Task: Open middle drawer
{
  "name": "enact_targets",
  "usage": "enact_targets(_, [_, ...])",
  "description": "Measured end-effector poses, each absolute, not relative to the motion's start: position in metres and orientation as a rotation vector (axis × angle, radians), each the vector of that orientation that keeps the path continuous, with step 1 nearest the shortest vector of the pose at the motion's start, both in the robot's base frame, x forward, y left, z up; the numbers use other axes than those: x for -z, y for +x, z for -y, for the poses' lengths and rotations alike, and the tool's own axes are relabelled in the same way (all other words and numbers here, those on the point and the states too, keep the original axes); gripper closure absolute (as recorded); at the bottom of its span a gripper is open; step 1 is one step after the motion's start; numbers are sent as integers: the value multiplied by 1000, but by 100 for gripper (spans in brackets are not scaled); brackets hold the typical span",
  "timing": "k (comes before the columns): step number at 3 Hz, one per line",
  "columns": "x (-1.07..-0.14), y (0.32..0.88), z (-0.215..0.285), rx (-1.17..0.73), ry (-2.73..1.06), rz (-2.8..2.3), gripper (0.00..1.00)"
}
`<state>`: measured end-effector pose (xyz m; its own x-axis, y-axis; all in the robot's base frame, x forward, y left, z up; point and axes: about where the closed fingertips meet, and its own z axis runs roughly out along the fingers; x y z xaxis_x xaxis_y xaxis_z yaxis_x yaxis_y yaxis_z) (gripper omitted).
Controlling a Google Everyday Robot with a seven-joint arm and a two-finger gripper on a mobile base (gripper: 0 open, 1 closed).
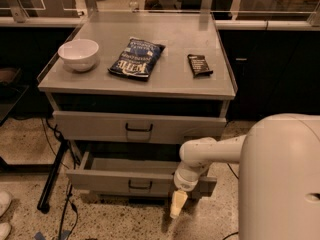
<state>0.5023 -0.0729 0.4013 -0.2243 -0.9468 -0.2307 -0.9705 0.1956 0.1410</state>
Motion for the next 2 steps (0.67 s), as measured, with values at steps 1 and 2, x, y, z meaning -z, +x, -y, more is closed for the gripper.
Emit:
enact_targets(1, [-403,480,78,-433,-1910,-2389,0])
enact_targets(2, [-413,456,80,-487,-1948,-2390,0])
